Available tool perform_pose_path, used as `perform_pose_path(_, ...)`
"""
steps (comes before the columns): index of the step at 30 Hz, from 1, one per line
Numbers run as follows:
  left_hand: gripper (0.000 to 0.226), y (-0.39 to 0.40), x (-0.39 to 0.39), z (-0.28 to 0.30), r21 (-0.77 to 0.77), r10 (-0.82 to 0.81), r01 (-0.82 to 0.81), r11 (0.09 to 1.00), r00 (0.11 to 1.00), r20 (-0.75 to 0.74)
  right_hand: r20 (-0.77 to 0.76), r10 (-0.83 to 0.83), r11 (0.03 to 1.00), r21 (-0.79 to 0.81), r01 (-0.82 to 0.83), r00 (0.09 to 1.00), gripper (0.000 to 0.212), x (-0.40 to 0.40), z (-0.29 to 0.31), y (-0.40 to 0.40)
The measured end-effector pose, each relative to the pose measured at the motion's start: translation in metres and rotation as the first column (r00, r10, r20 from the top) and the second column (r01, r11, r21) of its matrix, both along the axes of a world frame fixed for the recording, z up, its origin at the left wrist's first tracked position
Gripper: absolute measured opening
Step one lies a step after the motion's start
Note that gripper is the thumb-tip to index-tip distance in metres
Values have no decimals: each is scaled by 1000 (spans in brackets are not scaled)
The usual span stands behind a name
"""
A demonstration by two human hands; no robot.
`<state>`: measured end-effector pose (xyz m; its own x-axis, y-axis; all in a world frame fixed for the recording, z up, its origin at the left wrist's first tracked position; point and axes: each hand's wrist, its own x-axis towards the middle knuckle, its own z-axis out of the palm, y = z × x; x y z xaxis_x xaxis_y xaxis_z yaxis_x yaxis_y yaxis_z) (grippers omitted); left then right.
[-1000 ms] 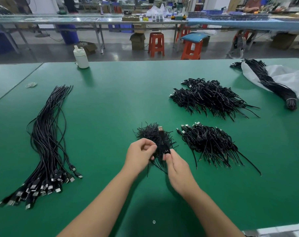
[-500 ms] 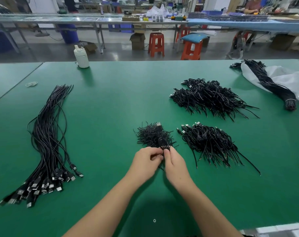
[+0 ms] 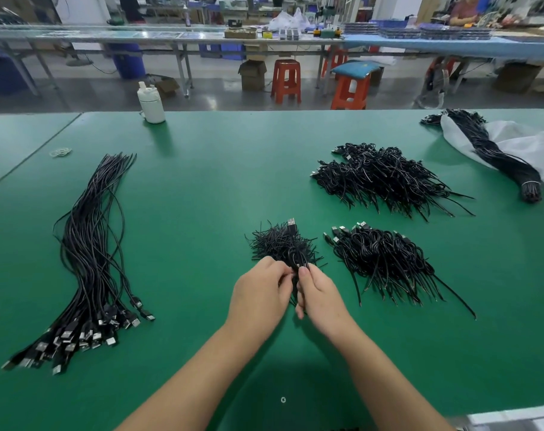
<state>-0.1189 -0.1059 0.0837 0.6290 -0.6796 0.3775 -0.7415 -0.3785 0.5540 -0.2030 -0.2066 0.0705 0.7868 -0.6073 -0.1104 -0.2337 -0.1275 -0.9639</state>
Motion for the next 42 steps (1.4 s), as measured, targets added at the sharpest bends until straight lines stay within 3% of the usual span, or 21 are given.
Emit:
perform_pose_path(7, 7, 6, 16, -8, 66, -197, 187, 980, 866, 460, -6, 35, 999, 41, -35, 999, 29, -2, 1, -3)
perform_pose_path(12, 16, 11, 25, -8, 23, -259, 314, 949, 736, 626, 49, 29, 985, 167, -37, 998, 29, -3, 1, 3)
perform_pose_path(16, 34, 13, 35, 5, 163, -420, 423, 891, 634, 650, 78, 103, 944, 308, -122, 992, 28, -6, 2, 3)
perform_pose_path(19, 36, 15, 36, 12, 301, -497, 398, 867, 636, 590, 56, 121, 944, 302, -132, 991, 25, -5, 2, 4)
perform_pose_path(22, 33, 16, 33, 13, 332, -457, 324, 886, 726, 514, 46, 98, 963, 249, -106, 994, 27, -3, 0, 8)
perform_pose_path(26, 12, 14, 26, 13, 148, -309, 278, 949, 915, 259, 57, 59, 977, 202, -70, 997, 32, 0, -4, 13)
perform_pose_path(28, 11, 13, 23, 15, 74, -241, 234, 969, 963, 118, 42, 54, 990, 128, -59, 998, 33, 0, -5, 13)
perform_pose_path(31, 12, 12, 21, 17, 48, -183, 184, 982, 983, -28, -37, 96, 979, -175, -101, 995, 33, -4, -4, 9)
perform_pose_path(34, 16, 12, 19, 19, 7, -135, 139, 990, 973, -187, -193, 146, 847, -482, -223, 970, 31, -10, -2, 1)
perform_pose_path(39, 23, 6, 24, 20, 157, -46, 118, 980, 914, -403, -323, 157, 588, -729, -352, 933, 29, -17, 3, -7)
perform_pose_path(42, 22, 5, 28, 18, 153, -24, 142, 978, 805, -593, -324, 148, 376, -855, -356, 934, 29, -19, 6, -4)
